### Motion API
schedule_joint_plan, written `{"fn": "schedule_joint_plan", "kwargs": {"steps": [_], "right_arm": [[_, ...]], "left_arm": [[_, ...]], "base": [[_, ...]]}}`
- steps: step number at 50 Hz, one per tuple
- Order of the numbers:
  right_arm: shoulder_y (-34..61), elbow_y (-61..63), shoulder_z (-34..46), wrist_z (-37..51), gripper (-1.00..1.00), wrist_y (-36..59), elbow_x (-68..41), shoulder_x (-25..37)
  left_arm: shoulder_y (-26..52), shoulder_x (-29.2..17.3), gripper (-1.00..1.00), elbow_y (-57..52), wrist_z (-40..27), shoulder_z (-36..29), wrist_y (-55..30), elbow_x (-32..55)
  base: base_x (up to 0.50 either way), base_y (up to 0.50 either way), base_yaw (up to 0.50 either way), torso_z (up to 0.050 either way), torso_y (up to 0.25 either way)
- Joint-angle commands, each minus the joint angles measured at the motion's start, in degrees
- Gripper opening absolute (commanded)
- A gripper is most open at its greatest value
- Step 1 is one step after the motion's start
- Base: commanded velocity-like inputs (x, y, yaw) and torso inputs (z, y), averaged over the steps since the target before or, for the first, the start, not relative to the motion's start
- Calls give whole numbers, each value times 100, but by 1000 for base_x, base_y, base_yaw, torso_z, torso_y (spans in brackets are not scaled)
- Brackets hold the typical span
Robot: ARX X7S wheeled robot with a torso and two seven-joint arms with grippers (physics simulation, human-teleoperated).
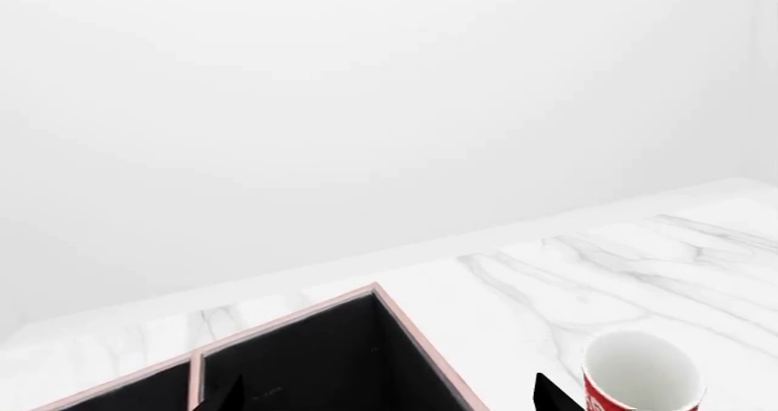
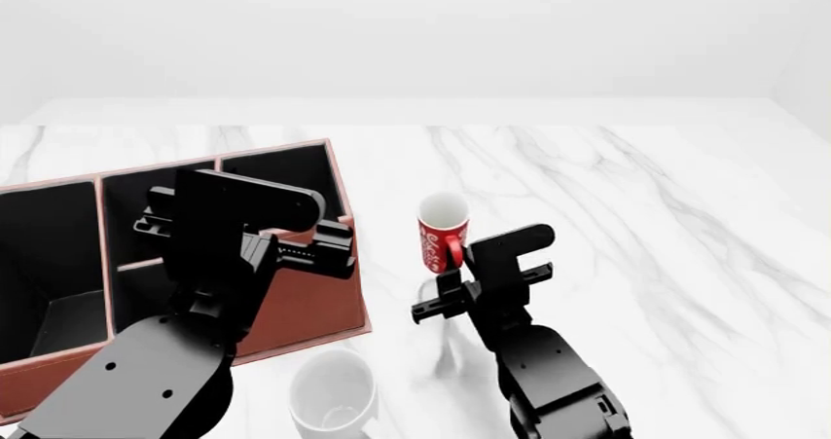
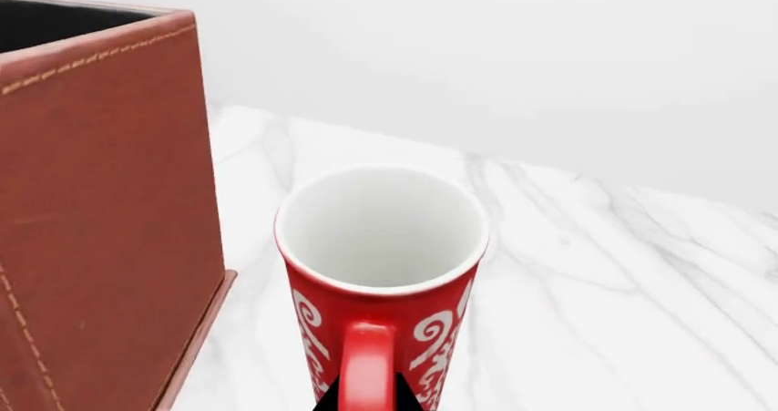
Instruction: Pick up the red mug and place it to the right of the caddy.
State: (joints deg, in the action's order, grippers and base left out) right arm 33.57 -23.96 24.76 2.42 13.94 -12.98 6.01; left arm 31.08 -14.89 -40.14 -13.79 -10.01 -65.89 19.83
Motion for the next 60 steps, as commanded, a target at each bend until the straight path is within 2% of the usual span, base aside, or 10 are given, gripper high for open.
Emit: {"fn": "schedule_joint_plan", "kwargs": {"steps": [1, 6, 11, 18, 29, 52, 53, 60], "right_arm": [[1194, -2351, 1046, 49, -100, -1200, -750, -594], [1629, -3335, 2561, 454, -100, -1970, -2041, -598], [1927, -3986, 4348, 721, -100, -2355, -3610, -600], [2094, -4162, 5580, 895, -100, -2530, -4685, -600], [2152, -4209, 6087, 939, -100, -2609, -5126, -600], [2138, -4289, 6177, 740, -100, -2434, -5297, -600], [2134, -4295, 6190, 732, 100, -2444, -5279, -600], [2145, -4323, 6177, 730, 100, -2430, -5296, -600]], "left_arm": [[20, 94, 100, 11, 130, 110, 12, -86], [-8, 76, 100, 10, 124, 128, 26, -70], [-21, 72, 100, 8, 117, 142, 34, -50], [-25, 64, 100, 9, 99, 129, 43, -35], [-61, 39, 100, -39, 67, 170, 23, 4], [-61, 7, 100, -38, 17, 156, 41, 61], [-66, 3, 100, -38, 15, 160, 42, 64], [-75, -3, 100, -38, -3, 154, 57, 78]], "base": [[0, 0, 0, 0, 0], [0, 0, 0, 0, 0], [0, 0, 0, 0, 2], [0, 0, 0, 0, 0], [0, 0, 0, 0, 1], [0, 0, 0, 0, 0], [0, 0, 0, 0, 0], [0, 0, 0, 0, 0]]}}
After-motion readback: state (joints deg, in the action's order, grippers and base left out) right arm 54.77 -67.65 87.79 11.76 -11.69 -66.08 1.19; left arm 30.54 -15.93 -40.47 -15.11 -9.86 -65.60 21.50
